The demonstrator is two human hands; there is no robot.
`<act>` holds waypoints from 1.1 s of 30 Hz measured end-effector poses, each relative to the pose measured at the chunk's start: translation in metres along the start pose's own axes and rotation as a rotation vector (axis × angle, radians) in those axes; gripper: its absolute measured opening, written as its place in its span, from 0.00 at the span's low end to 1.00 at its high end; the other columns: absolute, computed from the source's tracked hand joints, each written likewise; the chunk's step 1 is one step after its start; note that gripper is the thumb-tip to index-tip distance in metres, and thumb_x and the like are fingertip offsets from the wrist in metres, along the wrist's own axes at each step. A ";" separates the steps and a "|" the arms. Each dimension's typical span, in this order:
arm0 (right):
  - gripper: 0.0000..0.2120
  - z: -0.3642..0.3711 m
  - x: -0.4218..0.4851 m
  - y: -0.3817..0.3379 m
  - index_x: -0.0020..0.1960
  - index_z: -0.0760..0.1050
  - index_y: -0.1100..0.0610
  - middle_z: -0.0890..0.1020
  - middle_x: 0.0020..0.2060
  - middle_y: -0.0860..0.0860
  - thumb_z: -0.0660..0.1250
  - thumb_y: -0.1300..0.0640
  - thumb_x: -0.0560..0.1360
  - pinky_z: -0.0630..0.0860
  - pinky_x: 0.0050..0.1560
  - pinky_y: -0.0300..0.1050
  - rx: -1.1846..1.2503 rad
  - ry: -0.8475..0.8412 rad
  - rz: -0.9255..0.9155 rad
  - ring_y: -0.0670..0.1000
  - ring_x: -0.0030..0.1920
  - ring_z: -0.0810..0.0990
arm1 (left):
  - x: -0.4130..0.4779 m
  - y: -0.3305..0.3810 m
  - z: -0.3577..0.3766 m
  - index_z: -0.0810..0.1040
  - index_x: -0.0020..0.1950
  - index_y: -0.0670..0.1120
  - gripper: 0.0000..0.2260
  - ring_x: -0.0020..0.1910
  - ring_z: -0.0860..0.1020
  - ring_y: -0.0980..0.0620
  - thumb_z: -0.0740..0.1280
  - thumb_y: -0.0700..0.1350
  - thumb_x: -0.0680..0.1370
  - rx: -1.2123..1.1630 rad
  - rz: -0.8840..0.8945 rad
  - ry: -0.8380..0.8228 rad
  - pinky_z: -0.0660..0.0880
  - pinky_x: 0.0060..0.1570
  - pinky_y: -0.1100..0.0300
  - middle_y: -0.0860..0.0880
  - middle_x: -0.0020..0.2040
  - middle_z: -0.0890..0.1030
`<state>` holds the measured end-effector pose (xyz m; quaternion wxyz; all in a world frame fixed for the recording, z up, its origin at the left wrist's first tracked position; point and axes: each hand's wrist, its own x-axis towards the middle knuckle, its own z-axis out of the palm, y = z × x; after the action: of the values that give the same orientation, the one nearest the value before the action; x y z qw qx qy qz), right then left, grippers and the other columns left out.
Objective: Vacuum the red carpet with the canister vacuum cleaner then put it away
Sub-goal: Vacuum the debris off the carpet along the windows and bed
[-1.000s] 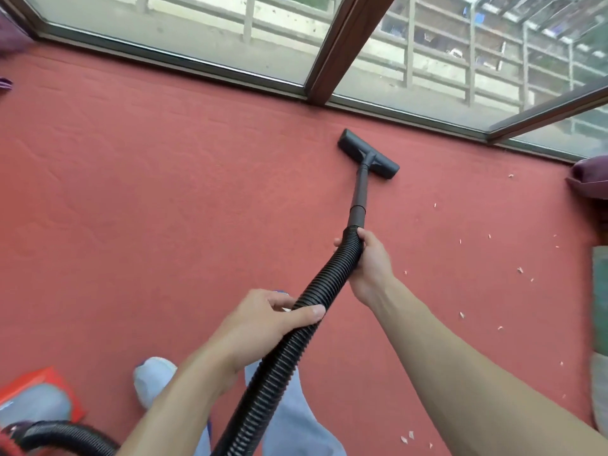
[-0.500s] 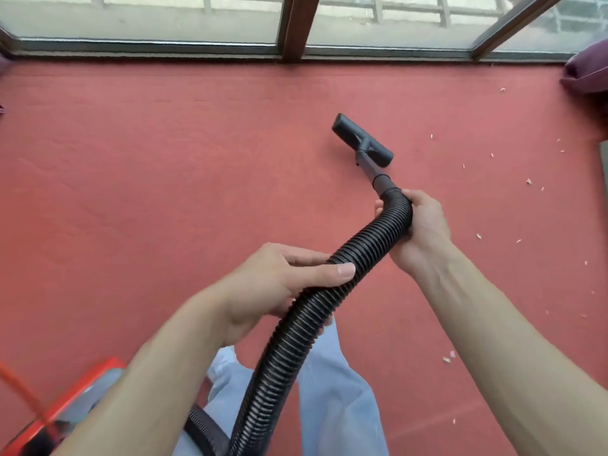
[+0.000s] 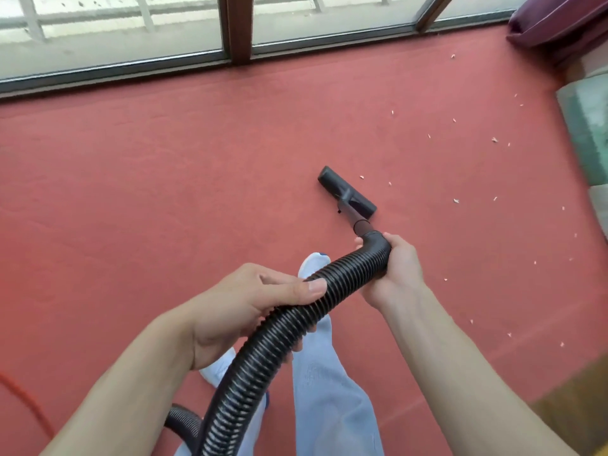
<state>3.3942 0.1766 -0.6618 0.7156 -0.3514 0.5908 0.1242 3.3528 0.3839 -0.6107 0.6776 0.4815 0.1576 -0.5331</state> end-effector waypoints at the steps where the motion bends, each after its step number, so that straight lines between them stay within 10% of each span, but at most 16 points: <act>1: 0.10 0.001 0.010 -0.003 0.56 0.71 0.61 0.76 0.36 0.56 0.59 0.56 0.78 0.74 0.25 0.36 -0.003 -0.004 -0.008 0.50 0.29 0.73 | 0.006 0.000 0.003 0.86 0.43 0.42 0.17 0.33 0.79 0.50 0.75 0.57 0.71 -0.011 0.002 0.032 0.78 0.37 0.56 0.44 0.38 0.82; 15: 0.21 0.040 0.128 -0.074 0.68 0.69 0.59 0.84 0.42 0.59 0.65 0.54 0.77 0.78 0.35 0.43 -0.270 -0.037 -0.129 0.52 0.30 0.81 | 0.099 0.020 0.029 0.88 0.48 0.49 0.11 0.36 0.82 0.48 0.73 0.54 0.74 -0.081 0.106 0.394 0.82 0.37 0.56 0.40 0.41 0.84; 33: 0.14 -0.005 0.083 -0.095 0.58 0.74 0.64 0.82 0.43 0.61 0.63 0.60 0.74 0.76 0.27 0.41 -0.176 0.307 -0.240 0.53 0.26 0.78 | 0.094 0.024 0.046 0.88 0.46 0.53 0.04 0.31 0.80 0.45 0.73 0.50 0.75 0.069 0.163 0.307 0.81 0.37 0.47 0.34 0.39 0.83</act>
<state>3.4700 0.0849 -0.7058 0.5936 -0.4952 0.6335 0.0344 3.3959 0.2917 -0.6452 0.6698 0.5912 0.2013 -0.4018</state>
